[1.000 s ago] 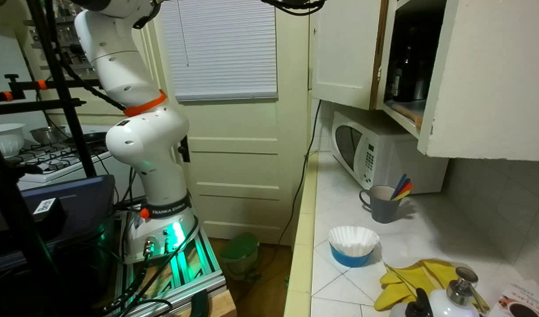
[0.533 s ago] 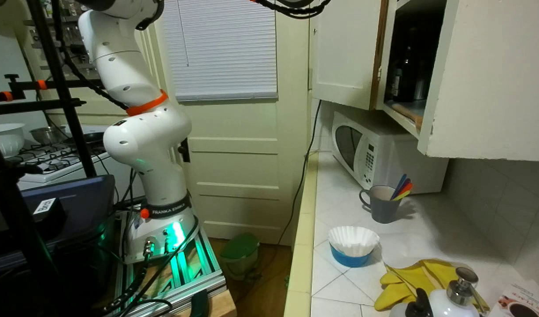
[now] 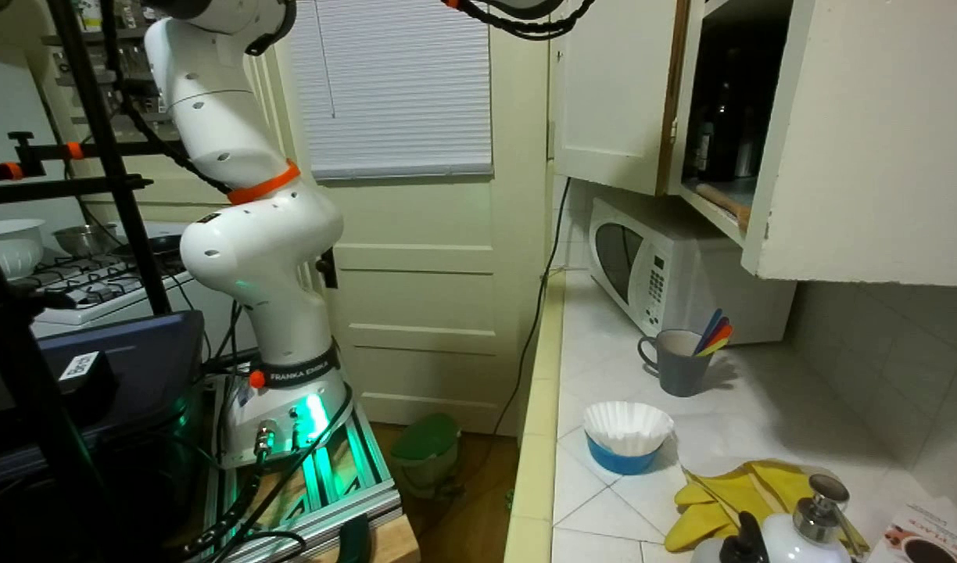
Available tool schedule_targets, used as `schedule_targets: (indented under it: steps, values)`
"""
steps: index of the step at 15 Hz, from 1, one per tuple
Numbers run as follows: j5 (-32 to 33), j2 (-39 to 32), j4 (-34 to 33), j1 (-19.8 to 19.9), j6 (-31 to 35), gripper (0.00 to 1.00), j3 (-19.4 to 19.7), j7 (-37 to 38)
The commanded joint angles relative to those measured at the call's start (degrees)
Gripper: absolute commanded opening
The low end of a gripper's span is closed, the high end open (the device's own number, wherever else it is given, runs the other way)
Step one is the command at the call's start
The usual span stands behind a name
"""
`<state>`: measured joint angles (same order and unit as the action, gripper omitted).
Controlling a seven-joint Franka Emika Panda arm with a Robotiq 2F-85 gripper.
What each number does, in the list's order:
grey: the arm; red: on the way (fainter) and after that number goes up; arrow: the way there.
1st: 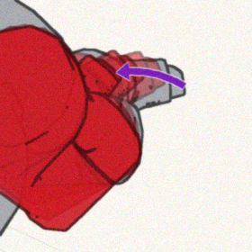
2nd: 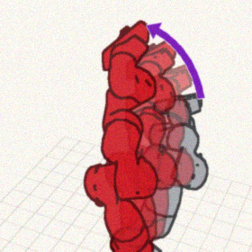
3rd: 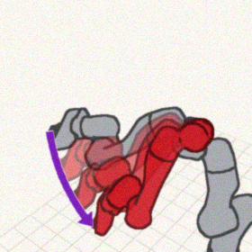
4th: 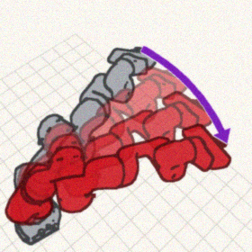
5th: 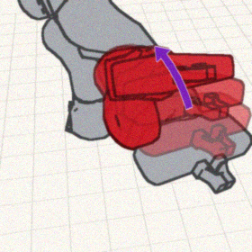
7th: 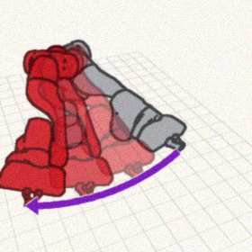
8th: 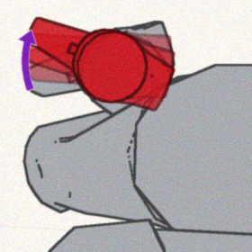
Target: Move the tape in the cabinet to the bottom shelf.
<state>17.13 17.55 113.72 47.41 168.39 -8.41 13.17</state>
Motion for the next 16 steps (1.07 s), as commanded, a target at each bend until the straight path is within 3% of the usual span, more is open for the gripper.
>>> schedule_targets:
  steps: [1, 8, 9, 10, 16]
  values:
    - [1.94, -1.64, -2.81, 2.92, -3.28, 1.00, -2.71, 3.76]
    - [4.39, -3.17, -6.25, 7.15, -5.24, 1.00, -6.75, 8.82]
    - [4.94, -3.39, -6.47, 7.69, -5.69, 0.91, -7.20, 9.21]
    - [5.25, -3.54, -6.48, 8.03, -6.09, 0.75, -7.58, 9.38]
    - [6.35, -3.75, -6.41, 9.36, -6.44, 0.26, -9.06, 10.31]
